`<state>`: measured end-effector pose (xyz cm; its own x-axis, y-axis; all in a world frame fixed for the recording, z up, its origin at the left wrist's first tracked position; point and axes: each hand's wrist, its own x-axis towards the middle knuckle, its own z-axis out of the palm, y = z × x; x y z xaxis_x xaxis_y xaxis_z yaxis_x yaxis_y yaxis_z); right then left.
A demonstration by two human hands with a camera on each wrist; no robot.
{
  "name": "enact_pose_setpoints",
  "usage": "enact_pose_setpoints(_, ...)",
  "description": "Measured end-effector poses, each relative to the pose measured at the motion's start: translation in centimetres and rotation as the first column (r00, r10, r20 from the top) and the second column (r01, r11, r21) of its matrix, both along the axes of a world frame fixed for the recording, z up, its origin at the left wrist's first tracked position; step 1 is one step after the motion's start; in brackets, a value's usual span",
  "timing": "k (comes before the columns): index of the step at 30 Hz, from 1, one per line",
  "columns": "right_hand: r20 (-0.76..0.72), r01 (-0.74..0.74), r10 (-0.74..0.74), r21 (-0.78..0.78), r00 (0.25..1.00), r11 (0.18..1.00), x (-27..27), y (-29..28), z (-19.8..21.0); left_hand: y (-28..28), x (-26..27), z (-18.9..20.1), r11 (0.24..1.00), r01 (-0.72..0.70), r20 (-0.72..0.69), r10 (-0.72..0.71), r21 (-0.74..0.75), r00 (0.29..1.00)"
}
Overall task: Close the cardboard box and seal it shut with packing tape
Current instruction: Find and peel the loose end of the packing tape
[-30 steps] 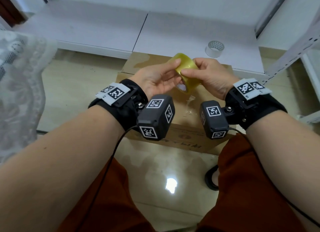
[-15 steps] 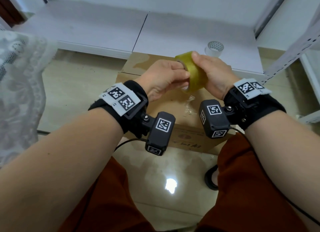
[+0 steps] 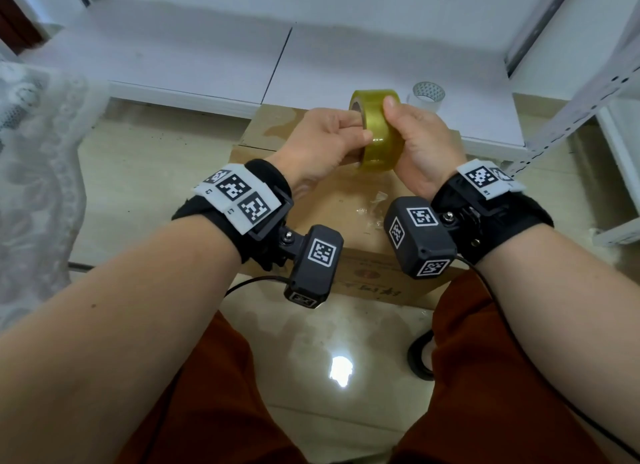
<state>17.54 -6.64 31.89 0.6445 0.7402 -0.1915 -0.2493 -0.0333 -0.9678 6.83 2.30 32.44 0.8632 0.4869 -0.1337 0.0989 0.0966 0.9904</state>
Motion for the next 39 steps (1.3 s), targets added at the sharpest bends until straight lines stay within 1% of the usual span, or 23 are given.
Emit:
enact_pose_setpoints(2,-0.012,0.025,-0.025,0.003,1.000,1.000,-0.1,-0.1,0.0,0.0,-0.1,0.0,1.000,0.011,0.012,-0.011,-0.006,1.000)
enact_pose_setpoints(3,-0.022,0.040,-0.040,0.008,0.999,0.999,-0.2,-0.1,0.0,-0.1,-0.1,0.0,1.000,-0.008,0.017,0.009,-0.022,1.000)
enact_pose_setpoints(5,-0.050,0.078,-0.077,0.022,0.996,0.997,-0.2,-0.1,0.1,-0.1,-0.1,-0.1,0.993,-0.098,0.027,0.100,-0.065,0.995)
enact_pose_setpoints(7,-0.072,0.104,-0.100,0.048,0.992,0.993,-0.3,-0.1,0.0,0.0,0.0,-0.3,0.981,-0.179,0.020,0.181,-0.069,0.983)
enact_pose_setpoints(9,-0.105,0.097,-0.087,0.096,0.991,0.991,-0.3,-0.1,-0.1,-0.1,0.2,-0.4,0.978,-0.207,0.015,0.208,-0.021,0.978)
enact_pose_setpoints(11,-0.183,0.079,-0.055,0.126,0.982,0.989,-0.5,0.0,0.0,0.0,0.3,-0.4,0.966,-0.258,0.039,0.258,0.017,0.966)
enact_pose_setpoints(14,-0.283,0.084,-0.038,0.150,0.958,0.985,-0.7,0.2,0.2,0.2,0.4,-0.5,0.947,-0.322,0.057,0.321,0.010,0.946)
enact_pose_setpoints(16,-0.332,0.091,-0.029,0.174,0.943,0.980,-0.7,0.3,0.4,0.3,0.5,-0.7,0.938,-0.343,0.058,0.341,0.037,0.938)
enact_pose_setpoints(19,-0.353,0.102,-0.027,0.196,0.935,0.975,-0.8,0.3,0.3,0.1,0.6,-1.0,0.922,-0.360,0.075,0.353,0.144,0.933)
enact_pose_setpoints(22,-0.337,0.115,-0.045,0.190,0.940,0.975,-0.9,0.5,0.0,0.1,0.6,-1.2,0.890,-0.389,0.087,0.379,0.240,0.921)
enact_pose_setpoints(27,-0.342,0.126,-0.045,0.218,0.939,0.968,-1.0,0.6,-0.1,0.1,0.6,-1.8,0.854,-0.441,0.116,0.426,0.275,0.897)
enact_pose_setpoints(30,-0.355,0.130,-0.043,0.223,0.934,0.966,-1.0,0.6,-0.2,0.0,0.5,-1.9,0.839,-0.451,0.134,0.431,0.304,0.893)
enact_pose_setpoints(35,-0.383,0.128,-0.027,0.242,0.924,0.962,-0.9,0.5,-0.2,0.2,0.6,-2.0,0.782,-0.431,0.144,0.413,0.449,0.899)
enact_pose_setpoints(37,-0.385,0.126,-0.022,0.247,0.923,0.961,-0.9,0.5,-0.2,0.2,0.5,-2.2,0.756,-0.369,0.124,0.362,0.541,0.924)
enact_pose_setpoints(39,-0.414,0.139,-0.014,0.272,0.910,0.952,-0.9,0.5,-0.1,-0.4,0.4,-2.2,0.725,-0.252,0.072,0.270,0.641,0.960)
